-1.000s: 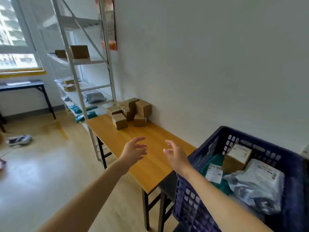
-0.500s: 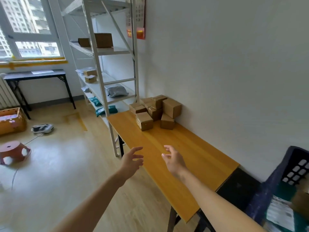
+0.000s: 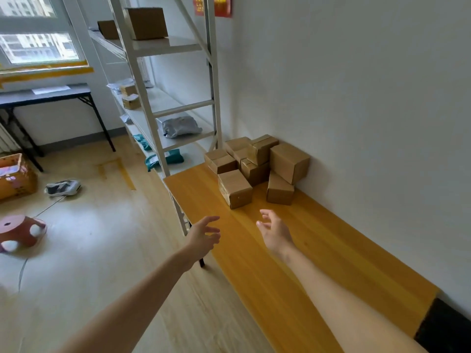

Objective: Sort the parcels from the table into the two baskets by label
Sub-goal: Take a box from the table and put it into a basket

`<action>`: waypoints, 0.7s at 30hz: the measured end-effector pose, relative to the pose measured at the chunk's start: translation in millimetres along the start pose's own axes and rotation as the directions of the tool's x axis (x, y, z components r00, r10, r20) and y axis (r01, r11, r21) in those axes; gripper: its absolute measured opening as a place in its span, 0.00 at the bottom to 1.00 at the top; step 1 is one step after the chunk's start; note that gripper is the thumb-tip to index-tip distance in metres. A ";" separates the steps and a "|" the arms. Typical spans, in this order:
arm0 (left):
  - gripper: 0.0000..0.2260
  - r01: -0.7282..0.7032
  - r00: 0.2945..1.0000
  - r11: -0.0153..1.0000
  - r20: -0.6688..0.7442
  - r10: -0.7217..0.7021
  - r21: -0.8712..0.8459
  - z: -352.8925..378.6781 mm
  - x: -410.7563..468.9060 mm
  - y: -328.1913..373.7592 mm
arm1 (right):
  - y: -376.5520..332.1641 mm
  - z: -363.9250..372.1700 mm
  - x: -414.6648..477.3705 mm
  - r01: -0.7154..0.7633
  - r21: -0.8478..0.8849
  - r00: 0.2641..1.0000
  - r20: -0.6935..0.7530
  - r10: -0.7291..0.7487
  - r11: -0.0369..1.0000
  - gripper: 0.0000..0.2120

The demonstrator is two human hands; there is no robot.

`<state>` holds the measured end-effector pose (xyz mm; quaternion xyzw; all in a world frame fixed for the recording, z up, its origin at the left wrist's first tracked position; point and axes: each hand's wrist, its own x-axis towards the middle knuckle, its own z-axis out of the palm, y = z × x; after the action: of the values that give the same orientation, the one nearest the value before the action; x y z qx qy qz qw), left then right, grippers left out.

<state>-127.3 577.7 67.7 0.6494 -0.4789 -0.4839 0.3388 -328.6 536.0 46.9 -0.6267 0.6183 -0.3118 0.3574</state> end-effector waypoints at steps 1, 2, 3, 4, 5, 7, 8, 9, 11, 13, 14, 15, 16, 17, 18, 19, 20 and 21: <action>0.20 0.011 1.000 1.000 0.005 -0.011 -0.002 -5.6 13.3 -0.5 | -0.1 5.3 10.6 -0.015 0.004 1.000 0.001 0.015 1.000 0.18; 0.20 0.021 1.000 1.000 0.006 -0.021 -0.003 -10.8 27.2 -1.4 | 0.7 11.5 20.3 -0.030 0.007 1.000 0.004 0.030 1.000 0.18; 0.20 0.032 0.999 0.999 0.005 -0.032 -0.006 -15.8 41.4 -2.8 | 2.4 17.9 28.8 -0.045 0.008 0.999 0.008 0.045 0.999 0.18; 0.20 0.043 0.999 0.999 0.003 -0.043 -0.011 -20.2 55.3 -3.9 | 4.6 24.4 36.4 -0.061 0.012 0.998 0.012 0.061 0.998 0.18; 0.20 0.055 0.998 0.998 0.004 -0.055 -0.019 -24.5 70.3 -5.1 | 7.4 31.3 44.3 -0.081 0.016 0.997 0.015 0.080 0.997 0.17; 0.20 0.082 0.997 0.996 0.017 -0.081 -0.038 -31.4 101.3 -9.1 | 13.7 45.3 60.1 -0.124 0.023 0.992 0.022 0.123 0.992 0.17; 0.20 0.089 0.996 0.995 0.026 -0.088 -0.040 -34.6 117.4 -10.7 | 16.3 51.9 68.9 -0.143 0.025 0.989 0.022 0.143 0.989 0.17; 0.20 0.090 0.995 0.995 0.038 -0.089 -0.034 -37.7 133.8 -12.0 | 18.3 57.7 78.7 -0.160 0.027 0.987 0.019 0.160 0.987 0.17; 0.21 0.093 0.994 0.996 0.060 -0.092 -0.018 -43.4 168.6 -13.7 | 20.6 68.1 99.7 -0.197 0.036 0.980 0.006 0.197 0.980 0.17; 0.22 0.098 0.992 0.995 0.080 -0.099 0.006 -49.0 203.5 -13.3 | 21.2 77.8 121.3 -0.234 0.044 0.972 -0.008 0.235 0.971 0.18; 0.22 0.095 0.991 0.995 0.092 -0.097 0.025 -51.9 221.4 -12.6 | 20.9 82.7 132.5 -0.253 0.048 0.967 -0.016 0.254 0.966 0.18; 0.22 0.089 0.990 0.995 0.106 -0.093 0.047 -55.1 239.6 -11.9 | 20.2 87.7 143.6 -0.272 0.051 0.961 -0.024 0.274 0.961 0.18; 0.22 0.086 0.988 0.994 0.123 -0.094 0.069 -58.3 257.3 -11.2 | 19.1 92.6 154.4 -0.296 0.058 0.954 -0.032 0.298 0.953 0.18; 0.22 0.087 0.985 0.992 0.141 -0.099 0.088 -61.5 274.9 -10.7 | 17.7 97.2 164.8 -0.323 0.066 0.944 -0.040 0.326 0.944 0.18; 0.21 0.090 0.981 0.990 0.160 -0.106 0.105 -64.1 291.1 -11.1 | 16.0 102.1 174.1 -0.351 0.075 0.934 -0.045 0.355 0.933 0.18; 0.21 0.090 0.977 0.988 0.180 -0.111 0.123 -66.2 306.7 -12.1 | 14.6 106.8 182.5 -0.378 0.084 0.922 -0.049 0.383 0.922 0.18; 0.22 0.086 0.973 0.986 0.203 -0.114 0.144 -67.2 321.3 -13.4 | 14.0 111.3 190.8 -0.405 0.095 0.910 -0.054 0.411 0.909 0.18; 0.22 0.084 0.967 0.983 0.224 -0.120 0.165 -67.4 334.4 -15.2 | 13.9 115.4 198.3 -0.432 0.107 0.896 -0.060 0.439 0.896 0.19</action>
<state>-34.2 263.2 -27.3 0.6364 -0.5170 -0.5350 0.2038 -232.0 345.6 -38.3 -0.4420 0.7421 -0.2775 0.4206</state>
